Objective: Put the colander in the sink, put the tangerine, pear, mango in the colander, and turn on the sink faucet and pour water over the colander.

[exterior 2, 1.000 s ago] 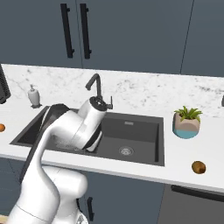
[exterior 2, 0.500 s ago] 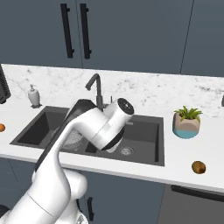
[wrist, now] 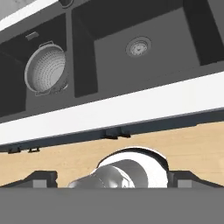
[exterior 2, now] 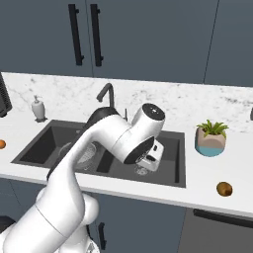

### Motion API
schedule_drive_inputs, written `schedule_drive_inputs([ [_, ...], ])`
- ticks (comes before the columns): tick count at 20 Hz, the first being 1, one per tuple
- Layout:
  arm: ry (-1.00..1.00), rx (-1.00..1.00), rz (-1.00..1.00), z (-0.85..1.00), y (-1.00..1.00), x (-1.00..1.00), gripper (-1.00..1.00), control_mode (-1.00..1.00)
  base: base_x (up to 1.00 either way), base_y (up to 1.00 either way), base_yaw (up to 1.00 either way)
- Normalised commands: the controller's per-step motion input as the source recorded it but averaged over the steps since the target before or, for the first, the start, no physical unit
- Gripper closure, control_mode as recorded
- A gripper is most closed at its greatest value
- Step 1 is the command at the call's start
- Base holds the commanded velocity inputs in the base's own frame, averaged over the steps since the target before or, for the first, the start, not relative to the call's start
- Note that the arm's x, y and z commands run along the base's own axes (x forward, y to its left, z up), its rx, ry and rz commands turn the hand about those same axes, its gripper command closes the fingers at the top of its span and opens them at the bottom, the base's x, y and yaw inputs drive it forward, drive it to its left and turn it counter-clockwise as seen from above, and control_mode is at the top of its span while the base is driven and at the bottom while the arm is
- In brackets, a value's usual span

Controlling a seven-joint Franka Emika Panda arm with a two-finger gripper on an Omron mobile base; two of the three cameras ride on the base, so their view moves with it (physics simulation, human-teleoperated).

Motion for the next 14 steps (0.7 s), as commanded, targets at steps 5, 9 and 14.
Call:
schedule_drive_inputs([
  [5,-0.04,-0.24,-0.01,-0.04,-0.76,-0.08,-1.0,-1.0,0.0,0.0,0.0],
  [9,-0.14,-0.2,-0.01,-0.05,-0.77,-0.03,-1.0,-1.0,0.0,0.0,0.0],
  [14,-0.15,-0.23,-0.03,-0.14,-0.65,0.03,-1.0,-1.0,0.0,0.0,0.0],
])
